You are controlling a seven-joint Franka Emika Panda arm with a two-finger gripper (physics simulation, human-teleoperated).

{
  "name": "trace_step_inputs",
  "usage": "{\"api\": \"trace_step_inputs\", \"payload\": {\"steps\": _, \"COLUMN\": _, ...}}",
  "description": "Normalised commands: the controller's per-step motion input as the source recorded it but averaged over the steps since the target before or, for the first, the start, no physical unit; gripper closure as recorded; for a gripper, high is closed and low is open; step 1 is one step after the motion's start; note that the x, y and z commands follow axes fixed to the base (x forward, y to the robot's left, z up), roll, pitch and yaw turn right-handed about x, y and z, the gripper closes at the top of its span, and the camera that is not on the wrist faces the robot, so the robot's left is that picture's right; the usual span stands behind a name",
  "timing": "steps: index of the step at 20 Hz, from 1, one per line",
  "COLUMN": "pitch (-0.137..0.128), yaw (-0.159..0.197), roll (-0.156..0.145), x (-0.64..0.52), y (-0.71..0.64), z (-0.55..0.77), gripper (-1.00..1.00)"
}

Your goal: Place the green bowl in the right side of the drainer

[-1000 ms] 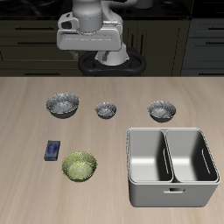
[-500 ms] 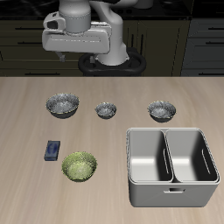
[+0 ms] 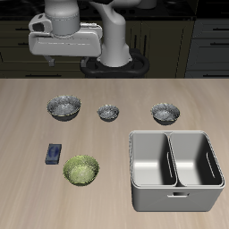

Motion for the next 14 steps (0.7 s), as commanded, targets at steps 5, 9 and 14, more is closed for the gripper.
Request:
{"api": "trace_step_inputs", "payload": {"steps": 5, "pitch": 0.010, "yaw": 0.016, "roll": 0.007, "x": 0.33, "y": -0.21, "z": 0.06, "gripper": -1.00}}
{"api": "trace_step_inputs", "payload": {"steps": 9, "pitch": -0.004, "yaw": 0.003, "roll": 0.003, "x": 0.34, "y": -0.19, "z": 0.05, "gripper": -1.00}}
{"api": "trace_step_inputs", "payload": {"steps": 14, "pitch": 0.003, "yaw": -0.017, "roll": -0.011, "x": 0.38, "y": -0.19, "z": 0.04, "gripper": -1.00}}
